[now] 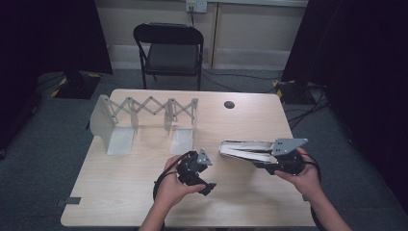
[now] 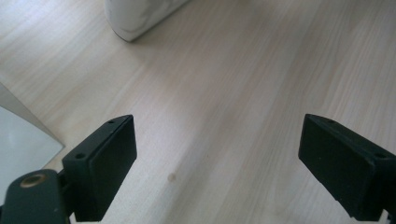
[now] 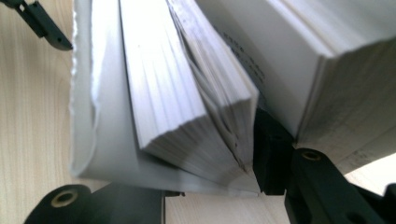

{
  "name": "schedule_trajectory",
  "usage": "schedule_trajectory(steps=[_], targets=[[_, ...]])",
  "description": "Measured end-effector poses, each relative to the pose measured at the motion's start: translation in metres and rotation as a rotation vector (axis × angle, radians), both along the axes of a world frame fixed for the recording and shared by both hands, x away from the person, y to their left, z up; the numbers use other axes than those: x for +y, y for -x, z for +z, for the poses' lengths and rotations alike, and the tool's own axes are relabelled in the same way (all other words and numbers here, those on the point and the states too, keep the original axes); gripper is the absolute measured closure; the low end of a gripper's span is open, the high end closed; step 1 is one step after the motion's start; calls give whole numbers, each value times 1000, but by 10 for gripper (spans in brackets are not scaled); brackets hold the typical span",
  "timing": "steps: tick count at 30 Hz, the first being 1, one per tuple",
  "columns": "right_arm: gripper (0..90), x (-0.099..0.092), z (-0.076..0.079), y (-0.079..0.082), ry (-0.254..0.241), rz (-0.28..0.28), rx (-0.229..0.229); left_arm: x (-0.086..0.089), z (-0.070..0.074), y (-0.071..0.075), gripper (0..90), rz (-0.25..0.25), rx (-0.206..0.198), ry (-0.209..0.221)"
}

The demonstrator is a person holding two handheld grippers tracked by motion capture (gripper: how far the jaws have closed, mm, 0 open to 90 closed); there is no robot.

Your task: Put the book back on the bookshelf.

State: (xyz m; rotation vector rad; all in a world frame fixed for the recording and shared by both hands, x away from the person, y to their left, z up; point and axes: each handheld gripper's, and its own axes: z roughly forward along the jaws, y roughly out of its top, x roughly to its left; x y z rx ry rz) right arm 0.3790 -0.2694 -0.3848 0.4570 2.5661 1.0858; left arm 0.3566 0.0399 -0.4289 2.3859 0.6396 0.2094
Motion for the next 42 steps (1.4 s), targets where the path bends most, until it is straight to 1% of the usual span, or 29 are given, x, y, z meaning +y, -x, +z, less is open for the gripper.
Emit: schedule_trajectory(steps=[2, 7, 10, 12, 13, 15, 17, 21, 28, 29, 33, 37, 42], targets=[[613, 0, 1, 0, 2, 1, 4, 1, -3, 1, 103, -4, 3, -9], [615, 0, 3, -2, -4, -3, 24, 6, -10, 2, 100, 9, 1, 11], [617, -1, 4, -2, -4, 0, 30, 8, -15, 2, 108, 13, 11, 11], [616, -1, 4, -1, -4, 0, 31, 9, -18, 2, 113, 11, 27, -1], [616, -1, 4, -1, -4, -1, 35, 9, -20, 2, 121, 14, 26, -13], [616, -2, 5, -1, -4, -2, 42, 10, -21, 2, 137, 16, 35, -11], [617, -2, 6, -1, -8, 3, 48, 11, -22, 2, 144, 17, 32, -11], [617, -5, 6, -1, -16, 12, 60, 11, -23, 3, 148, 17, 37, -16], [622, -6, 8, 1, -17, 25, 68, 9, -26, 3, 148, 20, 51, -17], [625, -6, 8, 2, -19, 27, 69, 9, -26, 3, 148, 17, 51, -22], [639, -8, 10, 3, -41, 29, 81, 12, -24, 2, 149, 23, 52, -21], [646, -8, 12, 5, -42, 36, 82, 15, -22, 2, 150, 34, 46, -16], [647, -7, 12, 7, -35, 36, 80, 15, -22, 3, 151, 30, 50, -19]])
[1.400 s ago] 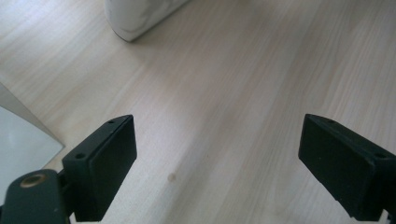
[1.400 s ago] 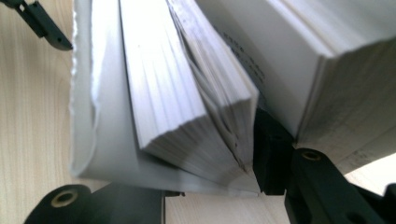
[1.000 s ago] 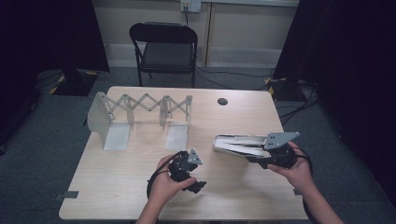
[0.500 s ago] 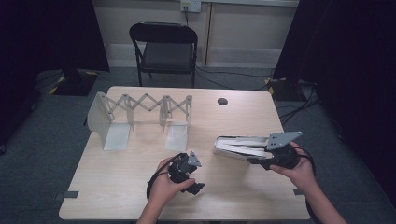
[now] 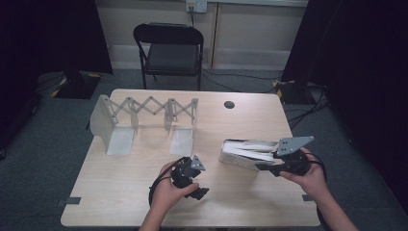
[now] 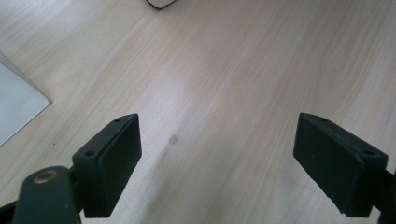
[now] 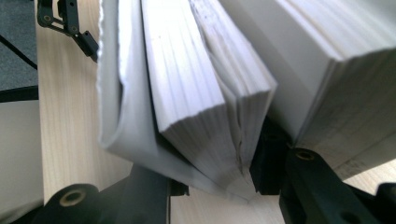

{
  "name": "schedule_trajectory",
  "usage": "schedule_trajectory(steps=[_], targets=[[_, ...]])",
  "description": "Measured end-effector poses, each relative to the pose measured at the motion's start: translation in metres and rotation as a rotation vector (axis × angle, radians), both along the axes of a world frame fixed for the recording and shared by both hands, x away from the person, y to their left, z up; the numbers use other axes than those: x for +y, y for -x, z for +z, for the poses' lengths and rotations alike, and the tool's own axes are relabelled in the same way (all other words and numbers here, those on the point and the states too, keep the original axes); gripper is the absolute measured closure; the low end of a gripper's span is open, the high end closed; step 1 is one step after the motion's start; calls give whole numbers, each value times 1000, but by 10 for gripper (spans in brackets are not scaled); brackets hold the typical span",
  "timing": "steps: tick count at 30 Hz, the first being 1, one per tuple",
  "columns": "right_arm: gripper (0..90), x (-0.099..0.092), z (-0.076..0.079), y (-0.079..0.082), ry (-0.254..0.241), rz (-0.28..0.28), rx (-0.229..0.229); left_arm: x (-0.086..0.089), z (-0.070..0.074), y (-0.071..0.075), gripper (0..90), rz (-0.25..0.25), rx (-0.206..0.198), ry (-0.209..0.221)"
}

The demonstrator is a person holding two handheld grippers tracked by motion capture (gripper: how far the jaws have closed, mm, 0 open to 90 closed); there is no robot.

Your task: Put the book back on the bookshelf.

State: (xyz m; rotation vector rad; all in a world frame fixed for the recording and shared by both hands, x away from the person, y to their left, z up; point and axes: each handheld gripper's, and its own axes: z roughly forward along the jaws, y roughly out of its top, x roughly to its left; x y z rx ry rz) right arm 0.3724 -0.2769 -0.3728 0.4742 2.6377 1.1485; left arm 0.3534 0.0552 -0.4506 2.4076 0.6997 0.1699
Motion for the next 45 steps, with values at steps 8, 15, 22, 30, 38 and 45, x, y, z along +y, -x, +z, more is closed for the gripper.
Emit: schedule_trajectory(steps=[8, 15, 22, 30, 38, 45], targets=[[667, -1, 3, 2, -5, 18, 13, -1, 0, 1, 151, -6, -3, -11], [686, -4, 5, 3, -30, 30, 24, -3, 0, 2, 152, -5, -2, -5], [703, -6, 6, 5, -43, 37, 32, -4, -1, 2, 152, -12, 5, -15], [715, -5, 9, 6, -24, 43, 43, -4, -2, 2, 154, -10, 5, -12], [722, -8, 10, 7, -37, 59, 61, -5, -1, 2, 154, -10, 7, -14], [726, -8, 12, 5, -18, 45, 82, -5, -2, 2, 155, -9, 8, -16]])
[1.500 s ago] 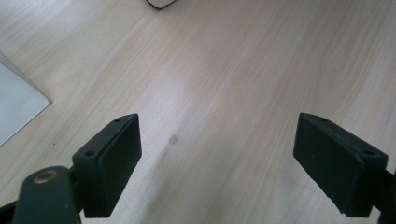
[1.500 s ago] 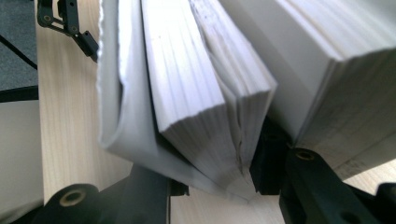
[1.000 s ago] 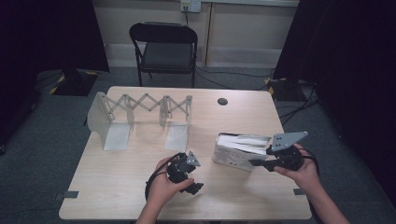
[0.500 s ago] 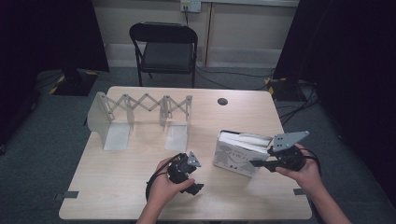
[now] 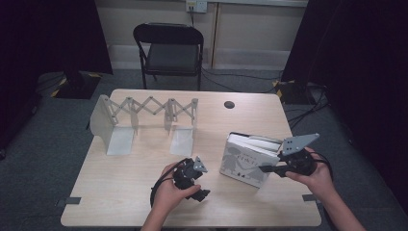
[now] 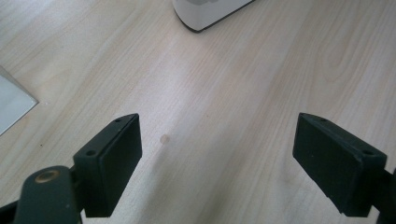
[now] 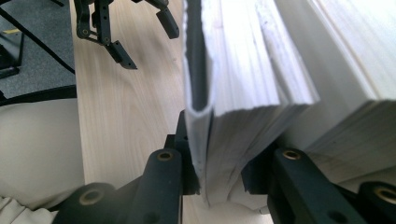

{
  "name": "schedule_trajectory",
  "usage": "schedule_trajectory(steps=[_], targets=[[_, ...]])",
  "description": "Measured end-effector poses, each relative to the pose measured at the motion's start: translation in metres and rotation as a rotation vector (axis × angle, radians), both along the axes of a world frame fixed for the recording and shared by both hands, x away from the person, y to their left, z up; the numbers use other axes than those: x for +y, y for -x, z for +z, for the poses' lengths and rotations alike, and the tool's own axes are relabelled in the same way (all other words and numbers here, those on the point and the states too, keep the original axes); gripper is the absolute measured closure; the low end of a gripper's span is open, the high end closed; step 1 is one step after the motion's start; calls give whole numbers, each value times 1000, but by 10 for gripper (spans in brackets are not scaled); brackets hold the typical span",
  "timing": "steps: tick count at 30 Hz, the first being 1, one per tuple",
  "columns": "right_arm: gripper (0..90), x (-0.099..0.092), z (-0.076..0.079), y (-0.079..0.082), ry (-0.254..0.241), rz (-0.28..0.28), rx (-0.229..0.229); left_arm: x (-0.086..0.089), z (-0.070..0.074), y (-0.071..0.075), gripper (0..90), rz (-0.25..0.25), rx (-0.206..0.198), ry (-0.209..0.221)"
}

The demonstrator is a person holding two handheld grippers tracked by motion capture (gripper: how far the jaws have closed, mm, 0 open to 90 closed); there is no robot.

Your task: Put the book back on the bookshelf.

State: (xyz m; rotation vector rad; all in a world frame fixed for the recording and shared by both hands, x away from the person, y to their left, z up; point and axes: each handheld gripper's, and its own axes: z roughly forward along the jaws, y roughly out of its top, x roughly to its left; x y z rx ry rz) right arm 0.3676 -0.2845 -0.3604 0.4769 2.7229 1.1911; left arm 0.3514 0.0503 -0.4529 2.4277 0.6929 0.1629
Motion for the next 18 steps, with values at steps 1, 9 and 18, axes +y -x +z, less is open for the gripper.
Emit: schedule_trajectory(steps=[1, 9, 18], targets=[[725, 0, 0, 0, 3, -1, 3, 0, 0, 0, 155, -1, 3, -1], [725, -4, 1, -2, 1, 28, 22, 0, -2, -1, 155, -3, 14, 7], [725, -8, 1, 0, 0, 53, 30, -3, -2, -2, 157, -5, 39, 5]])
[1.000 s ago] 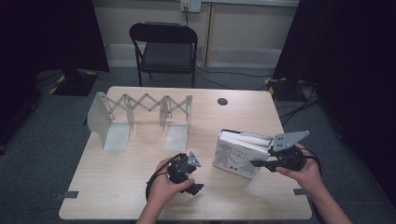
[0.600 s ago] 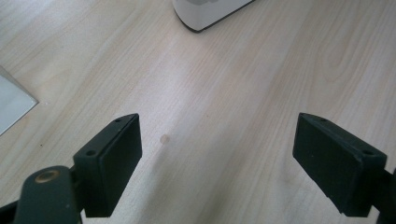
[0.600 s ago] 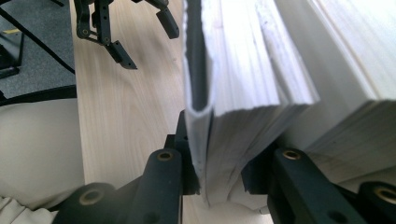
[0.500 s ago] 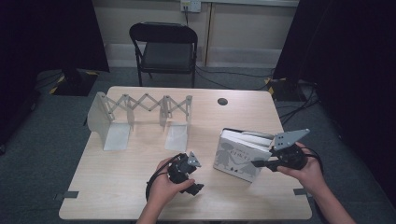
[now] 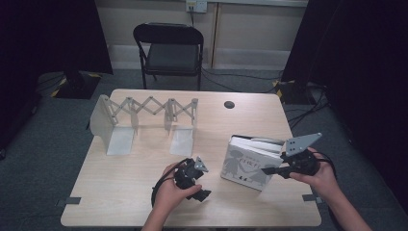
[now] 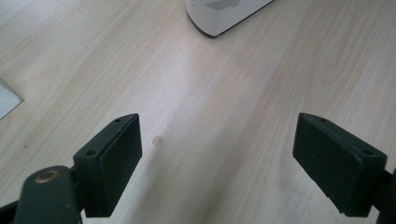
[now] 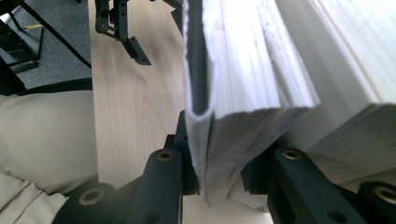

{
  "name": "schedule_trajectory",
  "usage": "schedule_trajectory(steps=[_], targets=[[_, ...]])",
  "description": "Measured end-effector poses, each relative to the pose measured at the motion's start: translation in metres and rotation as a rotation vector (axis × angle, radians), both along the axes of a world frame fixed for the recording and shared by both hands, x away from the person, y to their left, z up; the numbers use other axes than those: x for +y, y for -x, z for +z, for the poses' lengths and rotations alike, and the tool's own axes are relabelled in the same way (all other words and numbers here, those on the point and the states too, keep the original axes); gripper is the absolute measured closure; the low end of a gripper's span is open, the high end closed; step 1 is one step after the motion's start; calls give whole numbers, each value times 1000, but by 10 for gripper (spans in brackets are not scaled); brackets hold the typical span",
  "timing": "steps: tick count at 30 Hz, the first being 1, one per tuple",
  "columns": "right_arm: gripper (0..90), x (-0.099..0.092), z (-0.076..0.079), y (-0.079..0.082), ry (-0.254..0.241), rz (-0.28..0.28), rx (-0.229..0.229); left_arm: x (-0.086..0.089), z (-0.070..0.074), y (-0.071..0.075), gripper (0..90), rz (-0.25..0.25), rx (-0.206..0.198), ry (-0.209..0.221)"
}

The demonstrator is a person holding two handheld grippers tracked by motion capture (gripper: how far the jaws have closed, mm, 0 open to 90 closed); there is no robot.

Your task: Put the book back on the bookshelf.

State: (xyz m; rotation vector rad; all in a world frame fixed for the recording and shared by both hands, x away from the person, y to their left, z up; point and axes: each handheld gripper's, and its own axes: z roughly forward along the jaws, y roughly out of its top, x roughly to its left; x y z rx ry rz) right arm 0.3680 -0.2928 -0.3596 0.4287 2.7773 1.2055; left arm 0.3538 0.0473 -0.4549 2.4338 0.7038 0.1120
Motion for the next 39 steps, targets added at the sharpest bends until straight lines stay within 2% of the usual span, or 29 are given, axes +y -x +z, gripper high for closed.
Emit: schedule_trajectory(steps=[6, 10, 12, 14, 21, 26, 28, 39], targets=[[724, -5, -1, 0, -11, 24, 25, -1, 0, -1, 157, -2, 23, 12], [725, -6, 0, 2, -8, 30, 20, -3, 0, -2, 157, 6, 30, 34], [724, -6, 0, 2, -5, 28, 16, -4, 3, -2, 155, 3, 26, 31], [723, -5, 0, 2, -2, 27, 11, -5, 4, -2, 152, 13, 43, 52], [721, -7, -1, 1, -12, 20, 17, -9, 11, -6, 151, 31, 62, 37], [719, -7, -1, 1, -11, 17, 22, -14, 20, -7, 148, 5, 26, 1], [719, -7, -1, 1, -9, 16, 21, -16, 23, -7, 149, -4, 34, -6], [713, -7, -1, -1, -13, 9, 33, -25, 51, -13, 232, -56, 28, 13]])
